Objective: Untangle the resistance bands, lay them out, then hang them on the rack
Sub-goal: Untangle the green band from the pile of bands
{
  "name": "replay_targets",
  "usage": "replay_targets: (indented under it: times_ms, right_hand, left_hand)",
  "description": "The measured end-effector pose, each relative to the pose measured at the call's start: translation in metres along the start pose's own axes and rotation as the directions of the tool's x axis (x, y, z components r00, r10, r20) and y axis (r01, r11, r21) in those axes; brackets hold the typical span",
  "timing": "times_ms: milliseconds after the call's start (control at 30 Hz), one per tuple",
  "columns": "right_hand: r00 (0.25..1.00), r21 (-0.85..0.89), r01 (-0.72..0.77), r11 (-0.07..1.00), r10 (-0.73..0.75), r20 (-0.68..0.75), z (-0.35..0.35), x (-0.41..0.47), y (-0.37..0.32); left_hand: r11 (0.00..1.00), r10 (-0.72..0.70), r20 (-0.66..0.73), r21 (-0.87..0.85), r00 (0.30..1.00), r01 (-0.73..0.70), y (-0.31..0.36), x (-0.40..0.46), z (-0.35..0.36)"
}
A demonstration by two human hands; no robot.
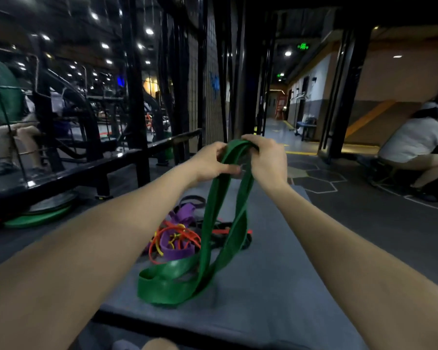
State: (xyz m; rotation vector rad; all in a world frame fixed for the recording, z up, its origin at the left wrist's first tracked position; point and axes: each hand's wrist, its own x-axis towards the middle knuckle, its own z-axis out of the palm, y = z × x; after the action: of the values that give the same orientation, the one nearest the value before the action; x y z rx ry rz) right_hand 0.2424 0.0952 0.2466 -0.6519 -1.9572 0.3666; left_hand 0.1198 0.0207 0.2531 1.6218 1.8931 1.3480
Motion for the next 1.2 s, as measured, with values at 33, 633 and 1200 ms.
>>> replay_targets:
  times_ms: [33,633,1200]
  right_hand:
    - [1.000,0.021,0.022,1.000,-0.022,-0.003,-0.003,0.008,-0.007]
    - [0.957,-0.391,0.287,0.874,-0.280,0.077,-0.052,0.095,-0.077]
    - [0.939,-0.225,0.137,0.965,-0.054,0.339,-0.070,0.066,-0.003]
  left_hand:
    - [1.000,0.024,-0.005,-0.008,1.000,-0.024,0.008,0.000,-0.011]
    - [0.966,0.064,-0.106,-0.243,0.992,-0.088,0.088,0.010,-0.079]
    - [0.899,-0.009,-0.065,-0.437,0.998,-0.020,0.080,0.017,-0.047]
